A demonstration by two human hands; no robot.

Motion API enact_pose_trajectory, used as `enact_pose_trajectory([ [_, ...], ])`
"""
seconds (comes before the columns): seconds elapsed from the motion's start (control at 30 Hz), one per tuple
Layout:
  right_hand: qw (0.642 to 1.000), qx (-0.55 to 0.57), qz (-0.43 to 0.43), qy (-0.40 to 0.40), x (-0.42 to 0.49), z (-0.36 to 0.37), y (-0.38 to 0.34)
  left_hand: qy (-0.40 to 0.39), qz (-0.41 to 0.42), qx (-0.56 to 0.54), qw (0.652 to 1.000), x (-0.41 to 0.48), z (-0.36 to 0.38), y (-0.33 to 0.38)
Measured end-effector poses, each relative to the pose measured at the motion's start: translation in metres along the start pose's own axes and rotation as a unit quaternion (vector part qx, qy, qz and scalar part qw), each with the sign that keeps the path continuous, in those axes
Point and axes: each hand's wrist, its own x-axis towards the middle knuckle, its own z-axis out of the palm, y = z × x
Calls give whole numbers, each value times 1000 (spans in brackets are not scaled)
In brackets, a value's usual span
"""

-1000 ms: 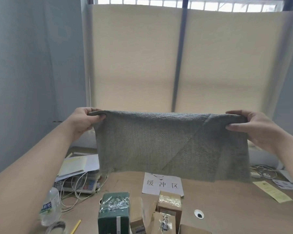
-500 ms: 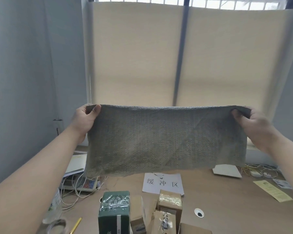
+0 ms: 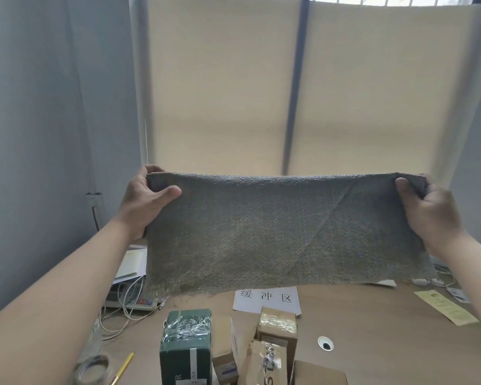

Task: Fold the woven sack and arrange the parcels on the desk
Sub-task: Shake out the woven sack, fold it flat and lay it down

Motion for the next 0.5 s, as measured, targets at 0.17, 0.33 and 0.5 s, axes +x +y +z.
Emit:
enact_pose_trajectory([
  [0.17, 979, 168, 101, -57, -11, -26, 4, -47, -31, 8, 998, -5, 14, -7],
  [0.33, 962, 196, 158, -109, -12, -73, 24, -96, -51, 110, 988, -11, 43, -12],
  [0.5, 966, 160, 171, -108, -14, -102, 53, -25, -90, 23, 995, -26, 92, -27],
])
